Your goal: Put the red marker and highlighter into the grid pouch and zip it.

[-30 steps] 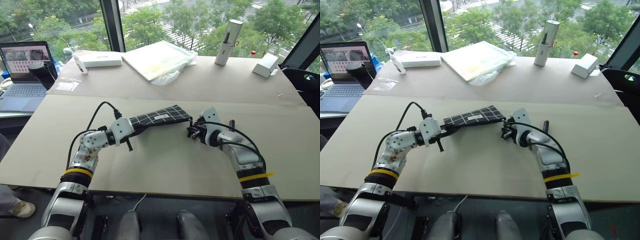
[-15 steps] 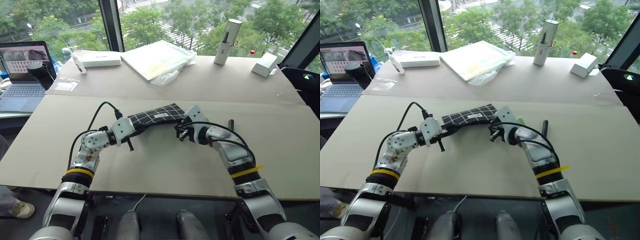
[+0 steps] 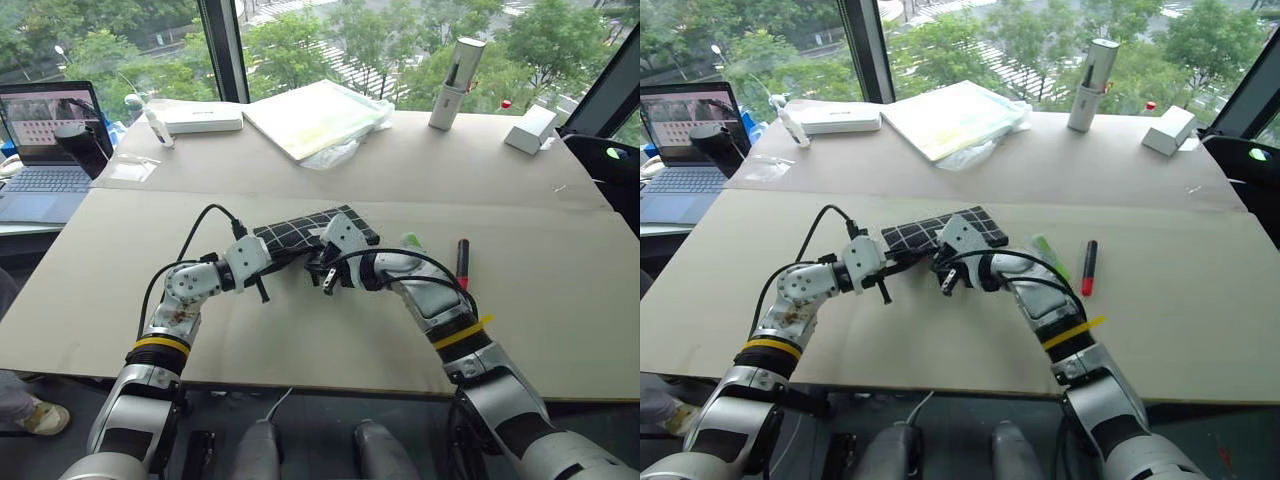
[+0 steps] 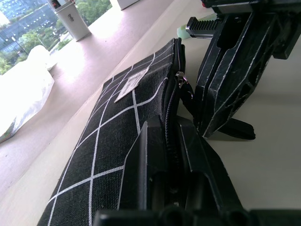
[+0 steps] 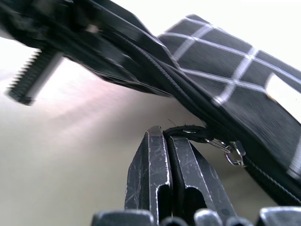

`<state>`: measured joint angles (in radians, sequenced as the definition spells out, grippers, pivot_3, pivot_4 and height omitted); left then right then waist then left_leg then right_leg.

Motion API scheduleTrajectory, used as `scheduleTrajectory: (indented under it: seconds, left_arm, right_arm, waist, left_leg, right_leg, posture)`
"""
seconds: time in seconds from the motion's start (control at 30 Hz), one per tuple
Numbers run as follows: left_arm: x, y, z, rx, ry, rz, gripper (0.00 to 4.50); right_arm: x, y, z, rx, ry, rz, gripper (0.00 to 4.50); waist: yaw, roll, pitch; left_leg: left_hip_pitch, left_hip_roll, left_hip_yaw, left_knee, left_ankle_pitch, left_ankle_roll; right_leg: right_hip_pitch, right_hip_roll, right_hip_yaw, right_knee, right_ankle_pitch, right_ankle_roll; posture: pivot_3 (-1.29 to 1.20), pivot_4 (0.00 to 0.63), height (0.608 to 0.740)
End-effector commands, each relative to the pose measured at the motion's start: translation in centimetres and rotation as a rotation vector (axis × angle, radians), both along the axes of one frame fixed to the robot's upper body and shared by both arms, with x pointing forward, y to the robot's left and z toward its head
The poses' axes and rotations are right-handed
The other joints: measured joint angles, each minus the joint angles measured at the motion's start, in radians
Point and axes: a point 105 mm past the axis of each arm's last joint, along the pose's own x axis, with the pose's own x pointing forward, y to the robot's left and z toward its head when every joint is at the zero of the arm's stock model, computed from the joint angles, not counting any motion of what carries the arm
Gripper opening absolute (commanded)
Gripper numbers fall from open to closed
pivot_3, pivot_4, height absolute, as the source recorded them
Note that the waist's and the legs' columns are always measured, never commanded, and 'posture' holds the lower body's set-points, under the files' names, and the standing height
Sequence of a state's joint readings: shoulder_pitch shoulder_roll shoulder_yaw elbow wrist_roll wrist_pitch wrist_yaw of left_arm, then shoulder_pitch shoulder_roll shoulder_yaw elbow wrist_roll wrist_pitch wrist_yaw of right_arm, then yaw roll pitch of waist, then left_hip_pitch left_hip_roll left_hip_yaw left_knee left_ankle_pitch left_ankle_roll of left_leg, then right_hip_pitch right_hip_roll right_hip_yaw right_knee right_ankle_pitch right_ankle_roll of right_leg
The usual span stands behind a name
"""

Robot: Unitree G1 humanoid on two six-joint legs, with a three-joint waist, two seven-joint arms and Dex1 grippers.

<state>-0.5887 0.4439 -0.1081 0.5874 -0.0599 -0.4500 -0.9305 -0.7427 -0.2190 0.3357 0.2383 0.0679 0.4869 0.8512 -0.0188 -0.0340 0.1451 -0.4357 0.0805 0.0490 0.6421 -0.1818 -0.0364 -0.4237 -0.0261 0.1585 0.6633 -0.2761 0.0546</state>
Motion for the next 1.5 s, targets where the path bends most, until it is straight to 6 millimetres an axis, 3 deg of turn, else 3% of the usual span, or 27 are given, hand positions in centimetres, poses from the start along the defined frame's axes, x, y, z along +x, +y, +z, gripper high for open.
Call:
scheduleTrajectory:
  seconds: [0.03,0.07,0.33,0.43,0.57,0.67,0.77,0.87,0.93,0.97,1.2,1.5]
  left_arm:
    - [0.1,-0.4,1.0,-0.007,-0.032,-0.016,0.00]
    - [0.1,-0.4,1.0,-0.007,-0.031,-0.016,0.00]
    - [0.1,-0.6,1.0,-0.007,-0.031,-0.023,0.00]
    - [0.1,-0.7,1.0,-0.008,-0.033,-0.026,0.00]
    - [0.0,-0.9,1.2,-0.015,-0.040,-0.028,0.00]
    - [0.0,-0.8,1.4,-0.027,-0.048,-0.021,0.00]
    - [0.1,-0.8,1.5,-0.037,-0.050,-0.016,0.00]
    - [0.1,-0.9,1.6,-0.042,-0.051,-0.017,0.00]
    - [0.1,-1.1,1.6,-0.047,-0.051,-0.022,0.00]
    - [0.1,-1.2,1.6,-0.048,-0.051,-0.024,0.00]
    - [0.3,-1.9,1.9,-0.059,-0.054,-0.038,0.00]
    - [0.4,-2.0,2.1,-0.068,-0.058,-0.037,0.00]
  right_arm:
    - [-2.0,1.4,1.8,0.078,-0.008,0.123,0.66]
    - [-1.9,1.3,1.8,0.084,-0.008,0.118,0.80]
    - [0.3,-0.7,2.0,0.083,-0.018,-0.018,3.58]
    - [-0.9,-2.5,2.4,0.109,0.027,0.018,4.46]
    - [-5.6,-6.4,2.7,0.105,0.080,0.170,4.46]
    - [-7.0,-9.7,1.9,0.020,0.076,0.132,4.46]
    - [-4.9,-15.0,2.1,-0.056,0.005,-0.138,4.46]
    - [-0.9,-21.3,4.6,-0.028,-0.122,-0.587,4.46]
    - [0.2,-25.0,5.4,0.024,-0.145,-0.848,4.46]
    - [0.3,-25.8,5.4,0.037,-0.144,-0.908,4.46]
    - [-0.8,-27.6,2.3,0.064,-0.082,-1.160,4.46]
    - [-0.5,-26.7,-0.7,0.080,0.001,-1.245,4.46]
  waist:
    - [0.000,0.000,0.000]
    - [0.000,0.000,0.000]
    - [0.003,0.000,0.000]
    - [0.005,0.000,0.000]
    - [0.016,0.000,0.000]
    - [0.016,0.000,0.000]
    - [0.005,0.000,0.001]
    - [0.003,-0.001,0.001]
    - [0.003,-0.001,0.001]
    - [0.005,-0.001,0.001]
    - [0.009,-0.001,0.001]
    - [0.003,0.000,0.001]
  left_leg:
    - [0.000,0.000,-0.001,0.000,0.000,0.000]
    - [0.000,0.000,-0.001,0.000,0.000,0.000]
    - [-0.001,0.000,-0.003,0.000,0.000,-0.001]
    - [-0.002,0.000,-0.003,0.001,0.001,-0.001]
    - [-0.004,0.000,-0.005,0.001,0.001,-0.001]
    - [-0.005,0.000,-0.006,0.001,0.000,-0.001]
    - [-0.004,0.000,-0.007,0.001,0.001,-0.001]
    - [-0.004,-0.001,-0.008,0.001,0.001,-0.001]
    - [-0.004,-0.001,-0.008,0.001,0.001,-0.002]
    - [-0.004,-0.001,-0.008,0.001,0.001,-0.002]
    - [-0.004,-0.002,-0.010,0.000,0.001,-0.002]
    - [-0.004,-0.003,-0.011,0.000,0.001,-0.002]
  right_leg:
    - [0.000,0.000,-0.001,0.000,0.000,0.000]
    - [0.000,0.000,-0.001,0.000,0.000,0.000]
    - [0.000,0.000,-0.003,0.000,0.000,0.000]
    - [0.000,0.000,-0.003,0.000,0.000,0.000]
    - [0.000,-0.001,-0.005,-0.002,0.000,0.000]
    - [0.000,-0.001,-0.006,-0.004,0.000,0.000]
    - [0.001,0.000,-0.006,-0.002,0.000,0.000]
    - [0.001,0.000,-0.006,-0.002,0.000,0.000]
    - [0.001,0.000,-0.006,-0.002,0.000,-0.001]
    - [0.001,0.000,-0.006,-0.002,0.000,-0.001]
    - [0.002,-0.001,-0.006,-0.004,0.000,-0.001]
    - [0.001,-0.001,-0.006,-0.002,0.000,-0.001]
  posture:
    - [0.00,0.150,0.736]
    - [0.00,0.150,0.736]
    - [0.00,0.150,0.736]
    - [0.00,0.150,0.736]
    - [0.00,0.150,0.736]
    - [0.00,0.150,0.736]
    - [0.00,0.150,0.736]
    - [0.00,0.150,0.736]
    - [0.00,0.150,0.736]
    - [0.00,0.150,0.736]
    - [0.00,0.150,0.736]
    - [0.00,0.150,0.736]
